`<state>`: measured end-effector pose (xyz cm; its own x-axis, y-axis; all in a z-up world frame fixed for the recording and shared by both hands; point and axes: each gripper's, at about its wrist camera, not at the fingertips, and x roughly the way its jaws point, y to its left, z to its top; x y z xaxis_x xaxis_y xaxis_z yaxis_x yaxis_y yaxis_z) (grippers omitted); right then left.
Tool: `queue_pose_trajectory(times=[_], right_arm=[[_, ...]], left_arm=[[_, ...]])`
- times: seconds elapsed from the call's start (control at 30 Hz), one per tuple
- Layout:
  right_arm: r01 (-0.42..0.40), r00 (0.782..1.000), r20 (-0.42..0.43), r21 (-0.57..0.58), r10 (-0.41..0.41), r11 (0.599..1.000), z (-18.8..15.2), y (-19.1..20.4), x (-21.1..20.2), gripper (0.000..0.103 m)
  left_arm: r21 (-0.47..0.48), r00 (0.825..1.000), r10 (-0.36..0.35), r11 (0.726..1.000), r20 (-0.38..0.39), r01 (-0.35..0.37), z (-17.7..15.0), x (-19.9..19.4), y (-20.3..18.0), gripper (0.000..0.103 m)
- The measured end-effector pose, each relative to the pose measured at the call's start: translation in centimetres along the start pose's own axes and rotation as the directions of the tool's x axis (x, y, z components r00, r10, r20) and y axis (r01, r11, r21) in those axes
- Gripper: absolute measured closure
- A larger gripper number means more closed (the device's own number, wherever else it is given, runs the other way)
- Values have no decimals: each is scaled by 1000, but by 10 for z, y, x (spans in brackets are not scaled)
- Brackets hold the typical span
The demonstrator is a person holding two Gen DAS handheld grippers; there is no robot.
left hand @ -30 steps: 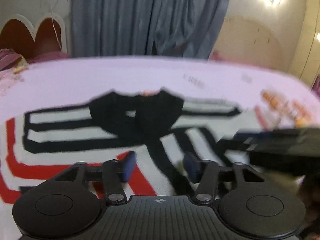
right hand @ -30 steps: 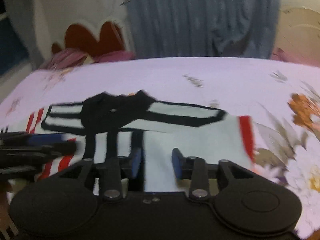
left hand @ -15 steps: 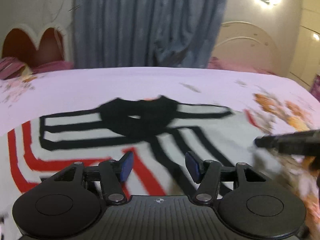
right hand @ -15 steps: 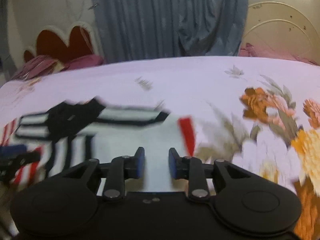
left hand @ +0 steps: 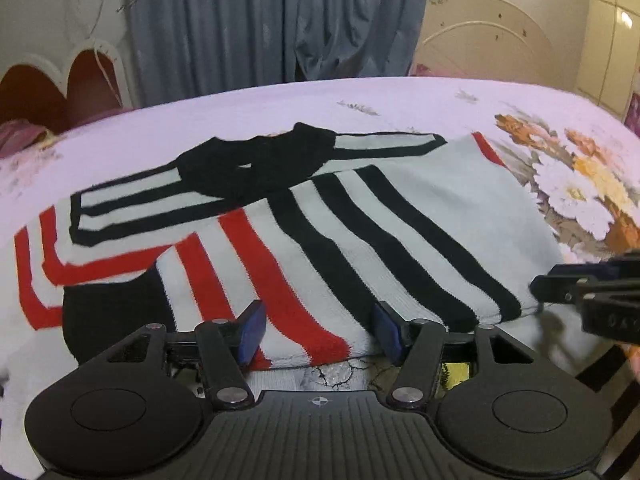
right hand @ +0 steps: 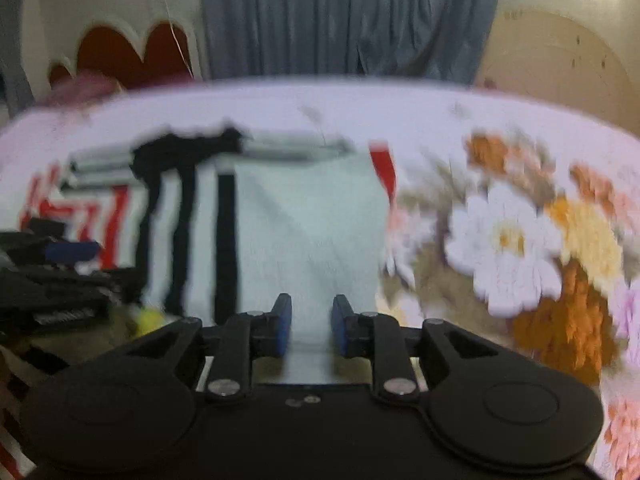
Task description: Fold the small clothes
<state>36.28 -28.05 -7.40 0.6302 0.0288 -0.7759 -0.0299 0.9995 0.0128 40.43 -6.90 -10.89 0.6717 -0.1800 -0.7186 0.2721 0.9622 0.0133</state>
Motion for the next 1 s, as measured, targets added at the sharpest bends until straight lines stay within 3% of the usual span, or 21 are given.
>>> queue_pose_trajectory(times=[0.07, 0.27, 0.37, 0.4, 0.53, 0.63, 0.73, 0.8, 0.9, 1.0], right_arm=[[6, 1000, -9, -28, -6, 1000, 9, 6, -2, 82], [-39, 994, 102, -56, 45, 998, 62, 17, 12, 77], [-46, 998, 32, -22, 46, 999, 77, 25, 53, 77], [-30, 999, -23, -2, 30, 1000, 77, 25, 69, 76], [-15, 1000, -3, -40, 15, 999, 79, 37, 54, 77], [-29, 999, 36, -24, 30, 999, 68, 32, 32, 76], [-46, 998, 31, 0, 46, 999, 52, 33, 20, 76], [-52, 999, -13, -7, 52, 999, 44, 39, 27, 73], [-8, 1000, -13, -69, 7, 998, 40, 52, 32, 72], [-43, 999, 8, -24, 44, 999, 48, 50, 25, 73]], left_arm=[[7, 1000, 13, 1000, 26, -13, 7, -4, 3, 44], [-24, 996, 60, 998, 62, -59, 32, 15, 24, 44], [-30, 999, 41, 999, -13, -41, 35, 45, 30, 41], [-42, 999, 39, 998, 1, -39, 34, 46, 32, 38], [-37, 999, 50, 998, 12, -50, 35, 30, 31, 38], [-95, 999, 36, 995, 13, -35, 23, 12, 41, 38], [-148, 997, 81, 986, 4, -80, 1, 4, 52, 38], [-134, 996, 88, 987, 15, -86, -11, 11, 55, 35], [-103, 994, 108, 989, 21, -105, -5, 10, 53, 33], [-161, 987, 149, 977, 62, -138, -5, -1, 70, 33]])
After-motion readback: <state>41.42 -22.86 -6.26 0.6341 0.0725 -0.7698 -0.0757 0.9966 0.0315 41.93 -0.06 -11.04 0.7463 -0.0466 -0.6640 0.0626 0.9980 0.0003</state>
